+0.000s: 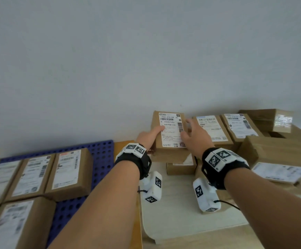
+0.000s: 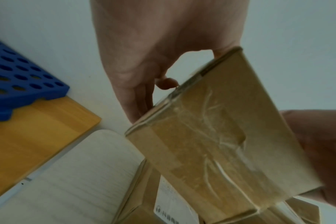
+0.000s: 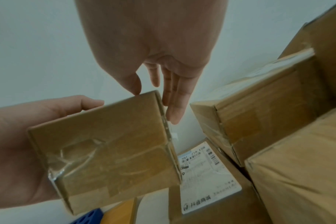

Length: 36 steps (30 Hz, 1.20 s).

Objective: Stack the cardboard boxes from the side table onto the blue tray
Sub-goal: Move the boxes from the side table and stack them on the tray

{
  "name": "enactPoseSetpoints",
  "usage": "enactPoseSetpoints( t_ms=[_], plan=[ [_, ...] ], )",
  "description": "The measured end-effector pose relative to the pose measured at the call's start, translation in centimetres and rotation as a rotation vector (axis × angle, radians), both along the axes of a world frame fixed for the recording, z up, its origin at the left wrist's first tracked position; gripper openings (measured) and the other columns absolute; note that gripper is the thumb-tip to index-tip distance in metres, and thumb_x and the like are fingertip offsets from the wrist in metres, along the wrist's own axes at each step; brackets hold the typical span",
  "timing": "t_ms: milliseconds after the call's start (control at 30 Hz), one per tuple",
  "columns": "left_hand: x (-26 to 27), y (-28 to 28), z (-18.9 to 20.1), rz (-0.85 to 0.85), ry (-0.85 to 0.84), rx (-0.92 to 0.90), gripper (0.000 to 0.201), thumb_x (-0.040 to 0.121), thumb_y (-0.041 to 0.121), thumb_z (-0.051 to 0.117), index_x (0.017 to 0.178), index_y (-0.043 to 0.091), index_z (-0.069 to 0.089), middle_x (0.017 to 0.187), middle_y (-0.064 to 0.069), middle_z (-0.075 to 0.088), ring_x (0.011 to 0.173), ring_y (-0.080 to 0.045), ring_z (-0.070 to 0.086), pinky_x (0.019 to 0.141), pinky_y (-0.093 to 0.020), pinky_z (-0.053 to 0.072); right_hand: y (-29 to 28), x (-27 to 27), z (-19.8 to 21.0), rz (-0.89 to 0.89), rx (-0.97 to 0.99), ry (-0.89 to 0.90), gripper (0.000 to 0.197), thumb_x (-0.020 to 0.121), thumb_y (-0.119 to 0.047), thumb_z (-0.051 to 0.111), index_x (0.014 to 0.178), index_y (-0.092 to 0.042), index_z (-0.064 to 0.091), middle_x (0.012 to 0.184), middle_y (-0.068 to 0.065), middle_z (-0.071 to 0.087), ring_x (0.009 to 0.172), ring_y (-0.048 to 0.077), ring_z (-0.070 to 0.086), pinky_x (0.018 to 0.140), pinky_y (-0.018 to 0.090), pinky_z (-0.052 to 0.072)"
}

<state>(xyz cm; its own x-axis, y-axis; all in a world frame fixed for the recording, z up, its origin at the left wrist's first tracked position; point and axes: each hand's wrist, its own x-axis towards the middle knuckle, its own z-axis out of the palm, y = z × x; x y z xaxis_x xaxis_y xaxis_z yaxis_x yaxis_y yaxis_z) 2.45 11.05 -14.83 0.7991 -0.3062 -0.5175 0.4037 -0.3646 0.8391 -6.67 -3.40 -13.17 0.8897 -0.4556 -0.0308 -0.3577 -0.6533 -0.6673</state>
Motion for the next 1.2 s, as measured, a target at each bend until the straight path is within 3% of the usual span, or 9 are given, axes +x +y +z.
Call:
enactPoseSetpoints(
  t_ms=[400,500,633,700,833,967,1067,1133,1200],
  plan=[
    [-9.4,6.5,2.0,-0.035,-0.087,-0.057,0.044,0.085,0.048,0.065,0.109,0.012,0.071,0.099,-0.007,0.076,0.077,-0.02,0.07,0.069,-0.029,0.054,5.1,-9.7,1.3,-0.025,0.236,0.033,0.052,0.099,-0.043,0.047,0.143,-0.018,0.039,0.12,0.003,0.063,0.1,0.019,0.061,0.087,0.035,0.052],
    [-11.7,8.6,2.9,-0.05,-0.091,-0.088,0.033,0.093,0.041,0.058,0.107,0.014,0.07,0.093,-0.005,0.075,0.073,-0.017,0.067,0.07,-0.028,0.053,6.8,-11.2,1.1,-0.006,0.298,0.063,0.056,0.096,-0.052,0.045,0.14,-0.018,0.044,0.121,0.004,0.065,0.106,0.022,0.064,0.092,0.045,0.053],
    [-14.0,11.5,3.6,-0.035,-0.028,-0.13,0.024,0.096,0.037,0.055,0.09,0.018,0.069,0.073,0.001,0.072,0.063,-0.014,0.066,0.063,-0.026,0.051,9.7,-12.5,1.4,0.014,0.435,0.081,0.049,0.097,-0.05,0.042,0.13,-0.015,0.049,0.108,0.003,0.069,0.094,0.02,0.068,0.077,0.039,0.058],
    [-14.7,13.0,3.9,-0.028,0.002,-0.131,0.025,0.095,0.037,0.056,0.088,0.017,0.069,0.072,0.0,0.073,0.065,-0.016,0.067,0.071,-0.028,0.054,10.9,-12.9,1.6,0.004,0.546,0.087,0.048,0.097,-0.049,0.043,0.127,-0.012,0.05,0.107,0.005,0.069,0.098,0.024,0.067,0.084,0.046,0.058],
    [-15.4,15.8,4.6,0.005,0.036,-0.118,0.032,0.089,0.044,0.061,0.099,0.015,0.071,0.101,-0.011,0.076,0.103,-0.035,0.069,0.103,-0.048,0.048,13.0,-13.0,2.2,0.002,0.672,0.106,0.051,0.095,-0.05,0.045,0.127,-0.011,0.049,0.112,0.009,0.068,0.102,0.029,0.065,0.09,0.053,0.055],
    [-14.9,18.9,4.6,0.028,0.07,-0.132,0.03,0.088,0.038,0.064,0.102,0.012,0.071,0.113,-0.017,0.072,0.115,-0.04,0.063,0.104,-0.054,0.046,15.4,-12.4,2.3,0.008,0.695,0.139,0.06,0.089,-0.062,0.046,0.123,-0.014,0.054,0.107,0.01,0.07,0.097,0.028,0.068,0.086,0.048,0.057],
    [-14.2,21.8,4.2,0.013,0.096,-0.114,0.046,0.073,0.042,0.072,0.107,0.011,0.07,0.113,-0.018,0.072,0.113,-0.041,0.064,0.102,-0.056,0.048,18.2,-11.6,2.2,0.044,0.707,0.169,0.055,0.093,-0.061,0.045,0.119,-0.014,0.058,0.106,0.011,0.07,0.096,0.028,0.068,0.081,0.043,0.058],
    [-13.3,23.9,3.8,-0.012,0.123,-0.09,0.051,0.07,0.042,0.072,0.11,0.011,0.068,0.11,-0.017,0.073,0.109,-0.038,0.067,0.101,-0.051,0.05,20.2,-11.1,1.9,0.049,0.723,0.184,0.051,0.095,-0.057,0.044,0.116,-0.012,0.06,0.104,0.012,0.07,0.094,0.028,0.068,0.078,0.04,0.057],
    [-12.3,26.1,3.6,-0.015,0.128,-0.06,0.032,0.082,0.036,0.068,0.101,0.01,0.066,0.098,-0.012,0.074,0.095,-0.033,0.07,0.095,-0.042,0.054,22.1,-10.4,1.6,0.05,0.724,0.201,0.049,0.096,-0.054,0.044,0.116,-0.012,0.06,0.103,0.011,0.07,0.09,0.027,0.068,0.073,0.038,0.056]
  ],
)
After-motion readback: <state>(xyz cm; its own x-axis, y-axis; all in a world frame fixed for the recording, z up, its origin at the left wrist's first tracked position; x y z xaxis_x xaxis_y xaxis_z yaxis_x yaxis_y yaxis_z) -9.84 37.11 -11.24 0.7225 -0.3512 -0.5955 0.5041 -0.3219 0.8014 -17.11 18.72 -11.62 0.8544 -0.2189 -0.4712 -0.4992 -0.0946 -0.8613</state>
